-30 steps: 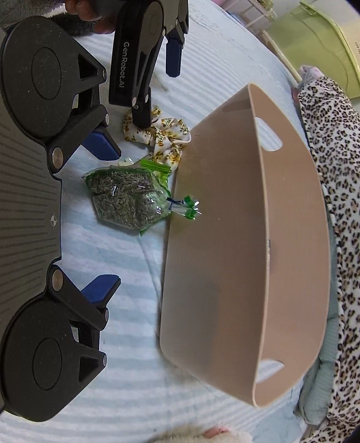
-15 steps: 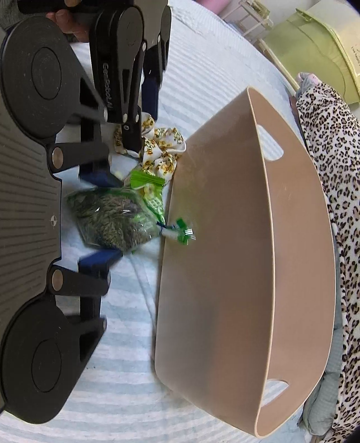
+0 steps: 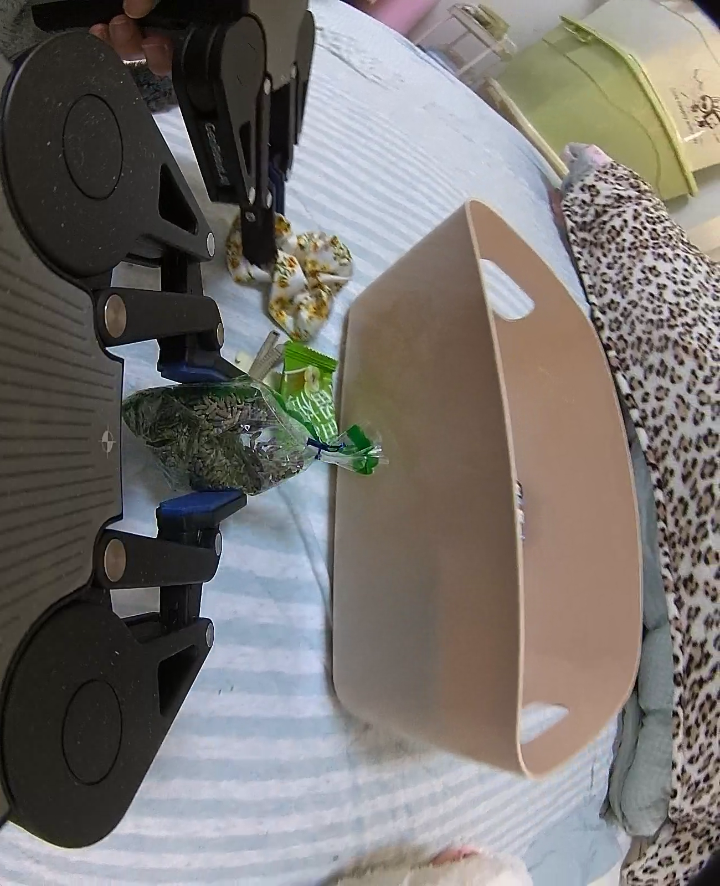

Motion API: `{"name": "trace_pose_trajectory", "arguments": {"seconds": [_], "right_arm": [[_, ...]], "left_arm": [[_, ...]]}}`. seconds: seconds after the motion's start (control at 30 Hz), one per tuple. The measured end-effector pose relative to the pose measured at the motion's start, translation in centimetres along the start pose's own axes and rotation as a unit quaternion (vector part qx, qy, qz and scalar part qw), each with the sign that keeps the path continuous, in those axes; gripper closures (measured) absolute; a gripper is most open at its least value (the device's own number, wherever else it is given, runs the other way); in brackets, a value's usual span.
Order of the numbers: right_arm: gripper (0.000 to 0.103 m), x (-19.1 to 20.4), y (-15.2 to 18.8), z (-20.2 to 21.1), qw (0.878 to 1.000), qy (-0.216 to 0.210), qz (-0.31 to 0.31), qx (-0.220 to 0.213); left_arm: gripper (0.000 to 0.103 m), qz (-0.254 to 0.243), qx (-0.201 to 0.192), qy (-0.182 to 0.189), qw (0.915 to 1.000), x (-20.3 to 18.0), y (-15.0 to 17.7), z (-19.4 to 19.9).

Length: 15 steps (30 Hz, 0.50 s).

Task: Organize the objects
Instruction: 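Grasp the floral scrunchie with the left tool while the right tool grasps the herb bag, then carry scrunchie and herb bag over the basket and open both tools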

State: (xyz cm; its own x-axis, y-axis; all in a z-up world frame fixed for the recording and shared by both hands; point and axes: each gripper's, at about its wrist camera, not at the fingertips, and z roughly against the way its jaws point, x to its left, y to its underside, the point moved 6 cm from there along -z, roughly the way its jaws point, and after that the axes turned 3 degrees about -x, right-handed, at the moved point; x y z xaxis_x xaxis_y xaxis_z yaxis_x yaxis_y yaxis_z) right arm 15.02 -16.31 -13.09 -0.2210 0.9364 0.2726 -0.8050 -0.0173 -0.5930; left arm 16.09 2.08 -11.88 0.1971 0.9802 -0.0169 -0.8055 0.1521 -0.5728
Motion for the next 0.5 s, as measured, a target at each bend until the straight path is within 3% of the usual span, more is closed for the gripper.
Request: {"name": "trace_pose_trajectory", "arguments": {"seconds": [0.27,0.5], "right_arm": [[0.068,-0.1,-1.4,3.6,0.998,0.015,0.032,-0.046],[0.068,-0.7,-5.1,6.7,0.993,0.021,0.038,-0.106]], "left_arm": [[0.095,-0.004,-0.052,-0.012,0.9986,-0.5,-1.9,3.6],[0.095,-0.006,-0.104,-0.011,0.9945,-1.2,-5.2,6.4]]}}
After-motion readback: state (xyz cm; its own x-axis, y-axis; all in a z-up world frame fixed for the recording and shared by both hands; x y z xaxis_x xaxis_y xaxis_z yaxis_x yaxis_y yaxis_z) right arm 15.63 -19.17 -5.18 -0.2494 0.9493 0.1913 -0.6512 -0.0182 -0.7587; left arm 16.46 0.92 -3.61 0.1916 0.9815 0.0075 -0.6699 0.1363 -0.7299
